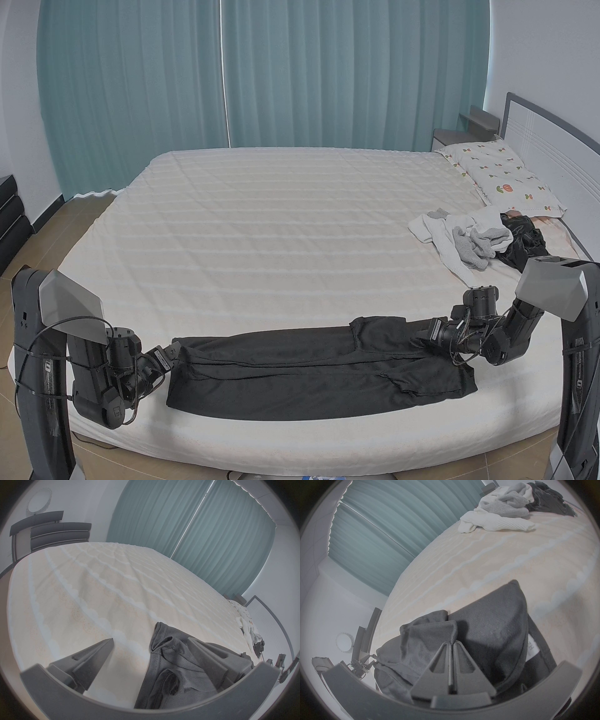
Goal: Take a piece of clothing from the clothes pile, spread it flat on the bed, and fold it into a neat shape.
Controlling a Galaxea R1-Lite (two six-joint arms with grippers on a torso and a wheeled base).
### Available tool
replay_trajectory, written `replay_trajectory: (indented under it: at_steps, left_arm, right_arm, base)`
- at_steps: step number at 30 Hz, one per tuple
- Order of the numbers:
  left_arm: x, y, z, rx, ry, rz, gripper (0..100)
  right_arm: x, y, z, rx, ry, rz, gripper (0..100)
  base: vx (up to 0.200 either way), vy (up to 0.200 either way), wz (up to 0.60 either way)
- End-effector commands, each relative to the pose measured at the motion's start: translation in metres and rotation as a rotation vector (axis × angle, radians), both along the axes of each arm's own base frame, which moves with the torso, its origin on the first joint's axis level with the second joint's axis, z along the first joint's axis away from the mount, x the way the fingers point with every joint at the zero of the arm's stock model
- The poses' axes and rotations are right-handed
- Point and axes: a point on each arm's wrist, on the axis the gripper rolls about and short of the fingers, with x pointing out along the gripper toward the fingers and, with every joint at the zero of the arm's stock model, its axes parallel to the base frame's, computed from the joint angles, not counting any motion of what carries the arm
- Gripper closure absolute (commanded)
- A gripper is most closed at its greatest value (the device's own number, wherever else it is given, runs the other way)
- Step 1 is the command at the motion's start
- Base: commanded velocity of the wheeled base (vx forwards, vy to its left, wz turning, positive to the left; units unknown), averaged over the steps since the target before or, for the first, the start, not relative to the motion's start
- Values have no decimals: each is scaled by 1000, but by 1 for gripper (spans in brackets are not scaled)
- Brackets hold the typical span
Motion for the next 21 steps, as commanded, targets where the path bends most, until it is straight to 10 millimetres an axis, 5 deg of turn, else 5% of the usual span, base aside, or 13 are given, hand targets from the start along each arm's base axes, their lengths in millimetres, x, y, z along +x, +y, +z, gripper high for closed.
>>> replay_trajectory:
  at_steps: [1, 21]
  left_arm:
    - [0, 0, 0, 1, -10, 2, 0]
    - [0, 0, 1, 4, -12, 7, 0]
  right_arm:
    - [-5, -2, 4, 4, 5, -3, 100]
    - [-36, -21, 18, 6, 50, -18, 100]
  base:
    - [0, 0, 0]
    - [0, 0, 0]
